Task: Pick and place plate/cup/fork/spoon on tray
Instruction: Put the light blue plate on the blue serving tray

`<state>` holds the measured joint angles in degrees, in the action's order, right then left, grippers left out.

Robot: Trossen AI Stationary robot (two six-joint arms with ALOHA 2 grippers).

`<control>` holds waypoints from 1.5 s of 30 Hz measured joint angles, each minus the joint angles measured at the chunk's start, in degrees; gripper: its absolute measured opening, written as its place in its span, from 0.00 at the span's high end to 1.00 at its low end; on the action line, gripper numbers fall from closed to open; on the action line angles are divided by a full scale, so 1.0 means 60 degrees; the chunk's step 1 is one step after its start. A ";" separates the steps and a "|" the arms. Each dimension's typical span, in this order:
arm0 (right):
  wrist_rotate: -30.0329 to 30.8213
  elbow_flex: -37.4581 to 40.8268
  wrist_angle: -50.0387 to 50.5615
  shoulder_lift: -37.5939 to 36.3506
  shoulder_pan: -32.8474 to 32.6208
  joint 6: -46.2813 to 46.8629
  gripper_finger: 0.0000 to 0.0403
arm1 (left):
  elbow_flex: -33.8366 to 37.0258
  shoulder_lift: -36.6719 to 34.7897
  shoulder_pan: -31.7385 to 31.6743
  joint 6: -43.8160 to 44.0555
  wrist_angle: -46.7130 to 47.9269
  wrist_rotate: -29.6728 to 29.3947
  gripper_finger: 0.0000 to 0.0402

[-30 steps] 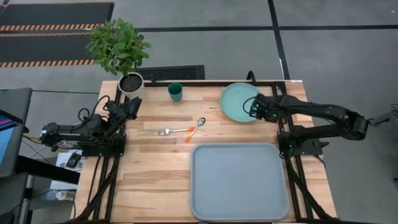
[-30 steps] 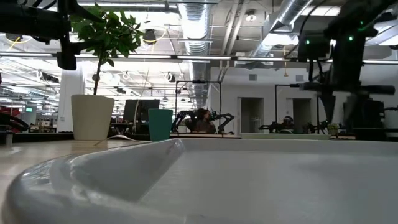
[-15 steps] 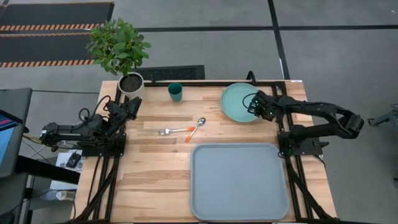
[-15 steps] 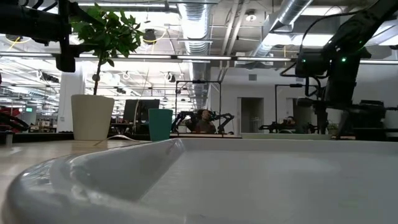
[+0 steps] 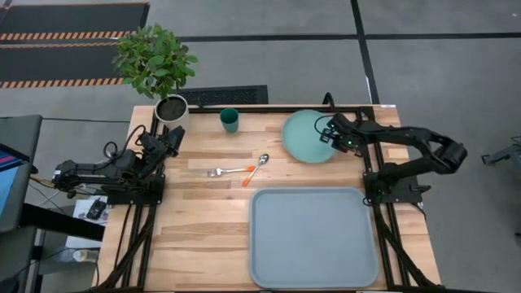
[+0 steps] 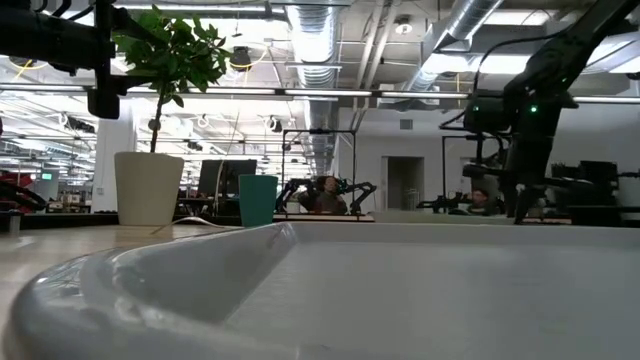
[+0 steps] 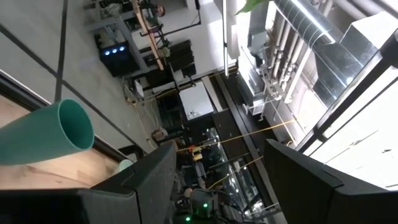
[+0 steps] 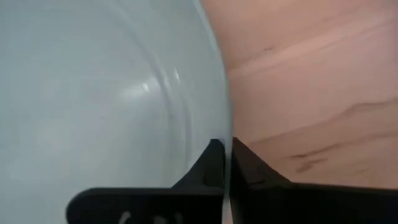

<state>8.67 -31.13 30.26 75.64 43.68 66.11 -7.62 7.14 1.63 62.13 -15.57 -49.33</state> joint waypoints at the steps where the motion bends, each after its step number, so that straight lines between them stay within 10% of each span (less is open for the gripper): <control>1: -0.0016 -0.0059 0.0000 -0.0146 0.0000 0.0000 0.97 | 0.0000 0.0002 0.0000 -0.0001 -0.0003 -0.0003 0.42; 14: -0.0371 -0.1630 0.1595 -0.3258 -0.0660 -0.1365 0.99 | 0.0000 -0.0001 0.0000 0.0403 0.0532 -0.0104 0.42; 24: -0.1208 -0.1892 0.5556 -0.5516 -0.5212 -0.0647 0.99 | -0.0004 -0.0001 0.0000 0.0509 0.0556 -0.0609 0.42; 35: -0.1152 -0.1652 0.5872 -0.4568 -1.1226 -0.0059 0.99 | -0.0004 -0.0001 0.0000 0.0438 0.0970 -0.1081 0.42; 45: -0.1207 -0.1302 0.4467 -0.2684 -1.3562 0.0484 0.99 | -0.0004 -0.0001 0.0000 0.0499 0.1042 -0.1154 0.42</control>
<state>1.43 -38.94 57.06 59.54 -37.69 69.01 -7.64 7.14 1.63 65.12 -9.32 -56.25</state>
